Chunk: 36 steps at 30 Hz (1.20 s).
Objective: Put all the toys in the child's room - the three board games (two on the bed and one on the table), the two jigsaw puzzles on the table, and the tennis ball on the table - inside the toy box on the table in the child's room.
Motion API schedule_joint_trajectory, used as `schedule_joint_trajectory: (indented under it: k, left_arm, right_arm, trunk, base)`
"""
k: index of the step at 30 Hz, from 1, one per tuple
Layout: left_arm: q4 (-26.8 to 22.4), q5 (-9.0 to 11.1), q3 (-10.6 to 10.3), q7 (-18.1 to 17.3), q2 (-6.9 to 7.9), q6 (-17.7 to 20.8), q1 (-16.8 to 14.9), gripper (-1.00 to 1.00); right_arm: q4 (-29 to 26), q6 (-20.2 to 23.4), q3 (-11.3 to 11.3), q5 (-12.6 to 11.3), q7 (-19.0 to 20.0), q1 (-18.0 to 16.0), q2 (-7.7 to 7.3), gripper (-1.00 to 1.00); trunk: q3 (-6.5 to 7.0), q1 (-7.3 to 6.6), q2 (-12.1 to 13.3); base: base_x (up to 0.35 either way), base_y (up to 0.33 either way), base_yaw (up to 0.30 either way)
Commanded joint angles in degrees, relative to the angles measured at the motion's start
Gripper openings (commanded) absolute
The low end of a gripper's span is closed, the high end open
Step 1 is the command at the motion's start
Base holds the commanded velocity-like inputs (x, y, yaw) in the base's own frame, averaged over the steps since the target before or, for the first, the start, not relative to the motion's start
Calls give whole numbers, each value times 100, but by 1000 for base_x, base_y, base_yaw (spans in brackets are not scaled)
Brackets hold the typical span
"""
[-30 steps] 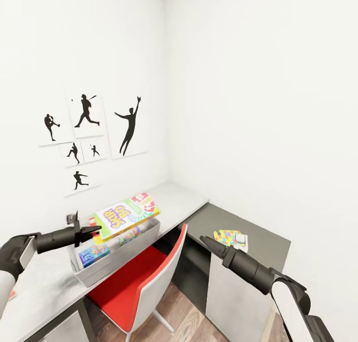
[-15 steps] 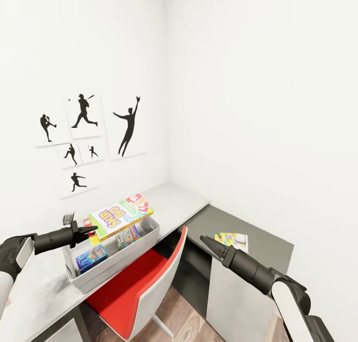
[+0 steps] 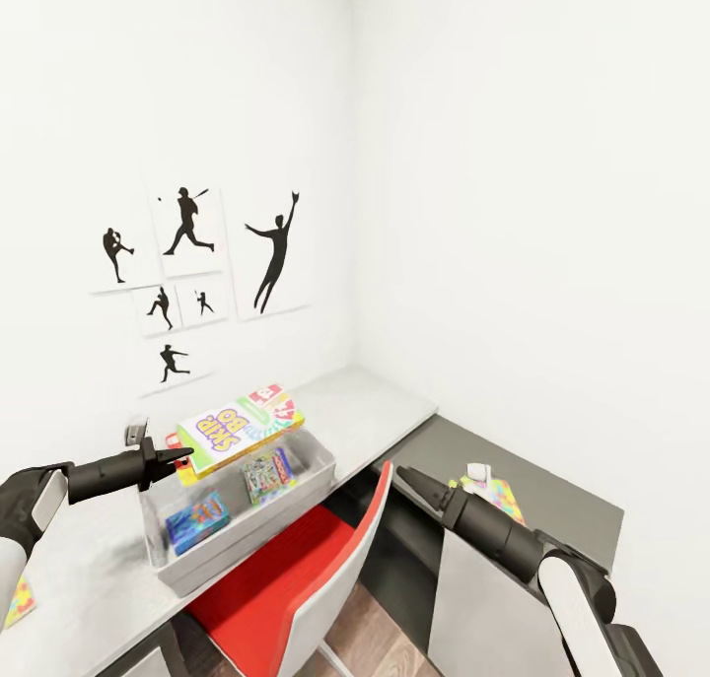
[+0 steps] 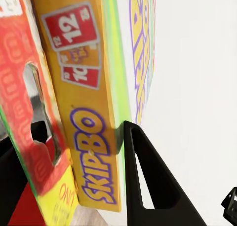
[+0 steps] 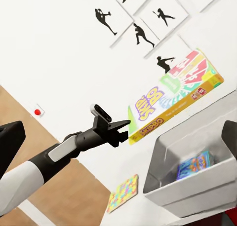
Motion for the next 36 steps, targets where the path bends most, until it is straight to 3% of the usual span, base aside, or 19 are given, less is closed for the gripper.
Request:
schedule_joint_trajectory:
  k: [1, 10, 36]
  left_arm:
    - [4, 11, 18, -13, -2, 35, -4, -100]
    - [4, 17, 16, -18, -6, 22, -4, -100]
    - [4, 3, 16, 7, -7, 26, -4, -100]
  right_arm:
    - [-1, 39, -6, -29, 3, -1, -1, 100]
    - [-1, 39, -8, -31, 5, -1, -2, 100]
    - [7, 39, -11, -27, -2, -1, 5, 100]
  trunk:
    - [-1, 4, -4]
    - [3, 4, -4]
    - [3, 4, -4]
  base:
    - [222, 19, 125]
    - [205, 5, 32]
    - [39, 0, 0]
